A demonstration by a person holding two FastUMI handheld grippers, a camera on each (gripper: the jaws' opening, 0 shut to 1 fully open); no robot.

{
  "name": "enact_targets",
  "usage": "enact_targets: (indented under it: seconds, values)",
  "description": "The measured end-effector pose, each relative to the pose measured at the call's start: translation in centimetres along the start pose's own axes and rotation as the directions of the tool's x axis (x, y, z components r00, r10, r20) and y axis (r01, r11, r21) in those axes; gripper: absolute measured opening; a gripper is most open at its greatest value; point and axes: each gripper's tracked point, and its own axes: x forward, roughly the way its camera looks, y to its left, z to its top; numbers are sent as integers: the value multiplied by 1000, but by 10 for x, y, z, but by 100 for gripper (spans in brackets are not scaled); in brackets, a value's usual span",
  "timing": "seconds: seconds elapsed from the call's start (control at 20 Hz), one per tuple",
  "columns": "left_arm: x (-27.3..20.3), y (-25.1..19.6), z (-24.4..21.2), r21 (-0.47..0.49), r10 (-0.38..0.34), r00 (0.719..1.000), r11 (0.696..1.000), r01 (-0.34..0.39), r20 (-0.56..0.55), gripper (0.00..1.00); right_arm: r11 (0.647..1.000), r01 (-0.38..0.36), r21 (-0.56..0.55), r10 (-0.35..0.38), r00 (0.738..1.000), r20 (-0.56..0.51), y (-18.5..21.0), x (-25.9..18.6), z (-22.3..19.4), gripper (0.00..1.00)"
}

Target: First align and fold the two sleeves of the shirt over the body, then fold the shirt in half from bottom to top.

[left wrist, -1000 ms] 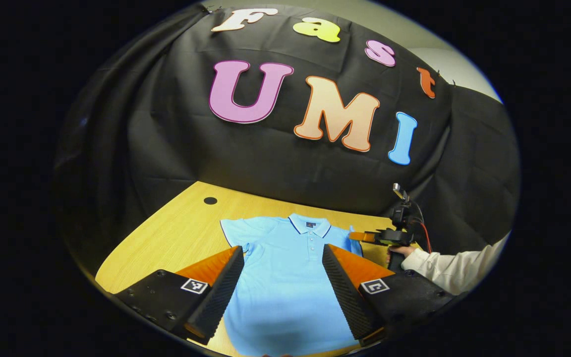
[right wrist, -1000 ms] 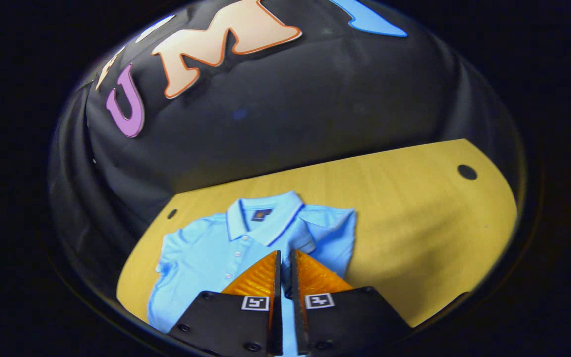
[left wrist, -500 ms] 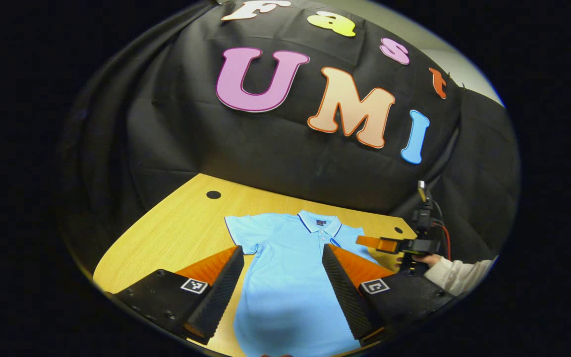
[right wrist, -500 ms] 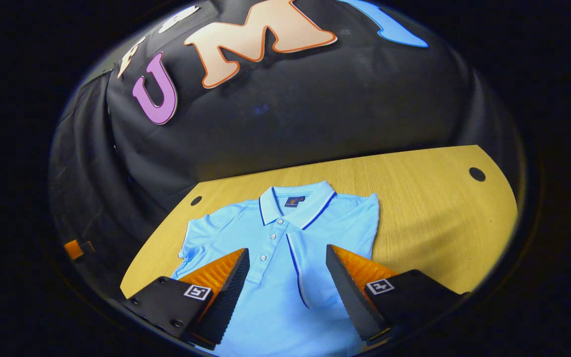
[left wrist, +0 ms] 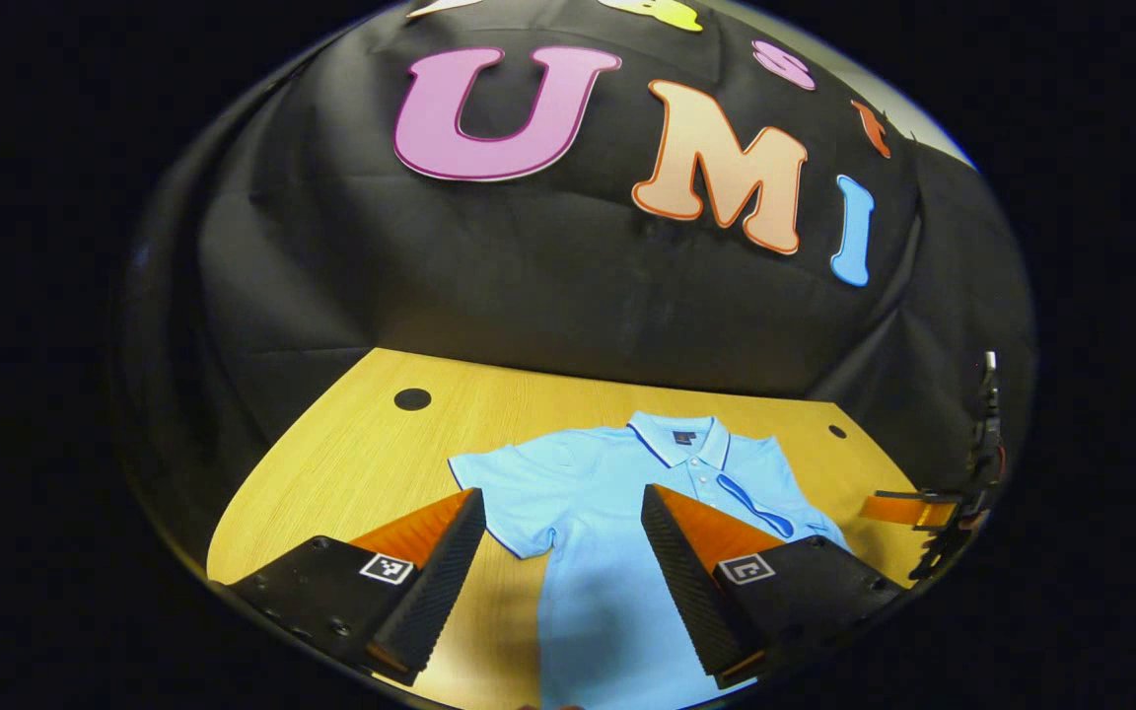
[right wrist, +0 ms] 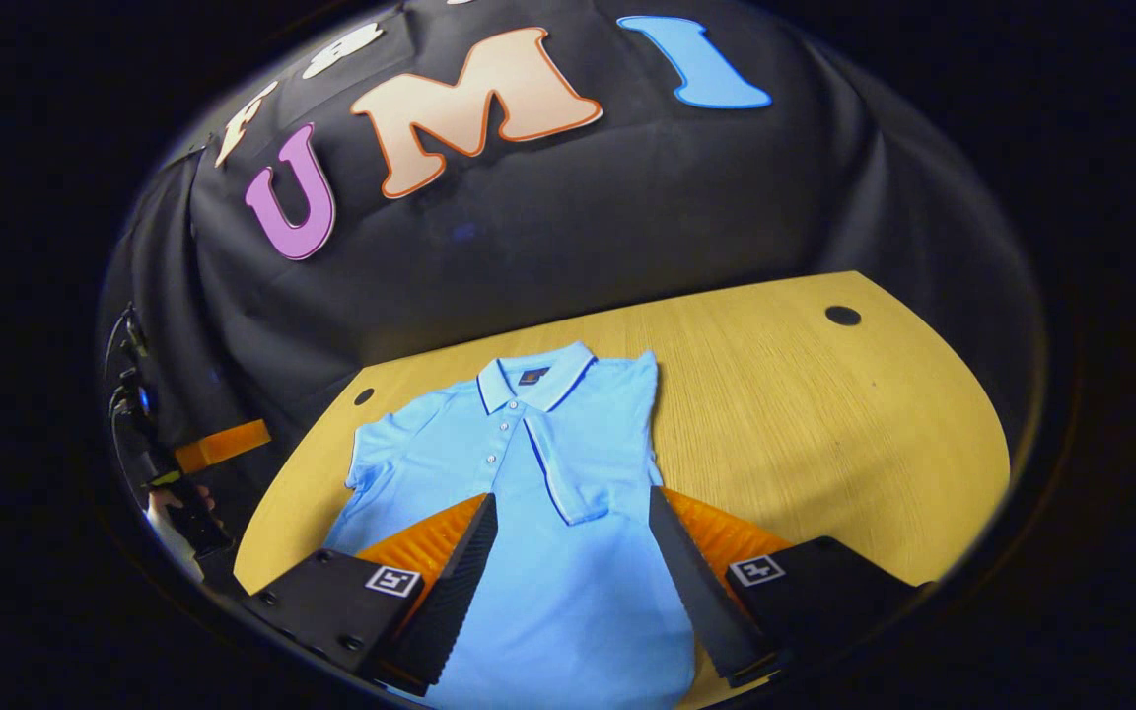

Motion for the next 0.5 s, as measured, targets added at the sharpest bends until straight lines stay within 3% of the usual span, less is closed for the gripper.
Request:
enact_targets:
  seconds: [0.25,0.5]
  values:
    - [67,33,-21,0,34,996,999,-34,-81,95,996,68,53,-69,998,10,-9,-35,-12,98]
    - [101,55,-56,67,67,983,996,-57,-171,96,988,115,108,-120,992,46,-13,-59,-2,97]
